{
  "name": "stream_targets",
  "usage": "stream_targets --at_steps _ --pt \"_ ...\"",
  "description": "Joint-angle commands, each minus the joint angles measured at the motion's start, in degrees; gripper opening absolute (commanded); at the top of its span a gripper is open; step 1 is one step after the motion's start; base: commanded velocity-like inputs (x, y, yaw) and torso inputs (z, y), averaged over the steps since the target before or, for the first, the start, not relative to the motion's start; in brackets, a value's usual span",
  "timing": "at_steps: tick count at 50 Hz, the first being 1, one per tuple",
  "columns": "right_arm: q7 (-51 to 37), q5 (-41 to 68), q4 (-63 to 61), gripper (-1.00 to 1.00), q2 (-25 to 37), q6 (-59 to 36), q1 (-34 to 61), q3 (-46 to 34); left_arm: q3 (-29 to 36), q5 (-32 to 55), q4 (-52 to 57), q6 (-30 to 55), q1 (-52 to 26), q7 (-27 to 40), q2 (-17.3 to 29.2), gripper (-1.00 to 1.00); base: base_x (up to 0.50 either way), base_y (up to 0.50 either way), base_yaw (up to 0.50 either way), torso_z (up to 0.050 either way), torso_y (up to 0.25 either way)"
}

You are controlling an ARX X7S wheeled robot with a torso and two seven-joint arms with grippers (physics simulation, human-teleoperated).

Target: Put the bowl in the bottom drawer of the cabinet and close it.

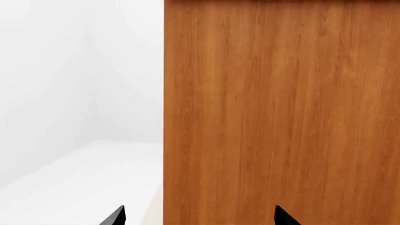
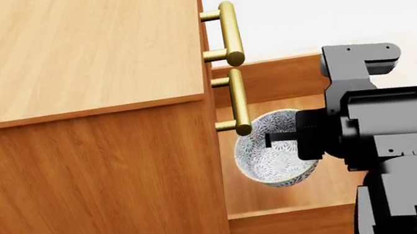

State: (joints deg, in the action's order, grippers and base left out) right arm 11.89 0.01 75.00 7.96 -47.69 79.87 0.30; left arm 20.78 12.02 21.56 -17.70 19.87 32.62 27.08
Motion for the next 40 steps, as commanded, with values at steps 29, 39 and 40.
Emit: stream_targets --at_steps 29,39,40 --pt "0.30 0.01 -0.08 1.00 0.09 -0.08 -1.01 0.15 0.17 -0.01 -0.11 -0.22 0.00 0.31 0.05 1.00 0.00 0.00 0.00 0.001 0.000" --pt "1.58 -0.59 -0.05 1.00 -0.10 3.08 -0.91 -1.52 0.09 0.08 0.03 -0.29 0.07 0.49 0.12 1.00 0.00 0.00 0.00 0.000 0.000" --pt "1.73 -0.65 -0.05 1.00 -0.08 3.15 -0.75 -1.72 0.11 0.02 -0.21 -0.51 0.04 0.46 0.05 1.00 0.00 0.00 0.00 0.000 0.000"
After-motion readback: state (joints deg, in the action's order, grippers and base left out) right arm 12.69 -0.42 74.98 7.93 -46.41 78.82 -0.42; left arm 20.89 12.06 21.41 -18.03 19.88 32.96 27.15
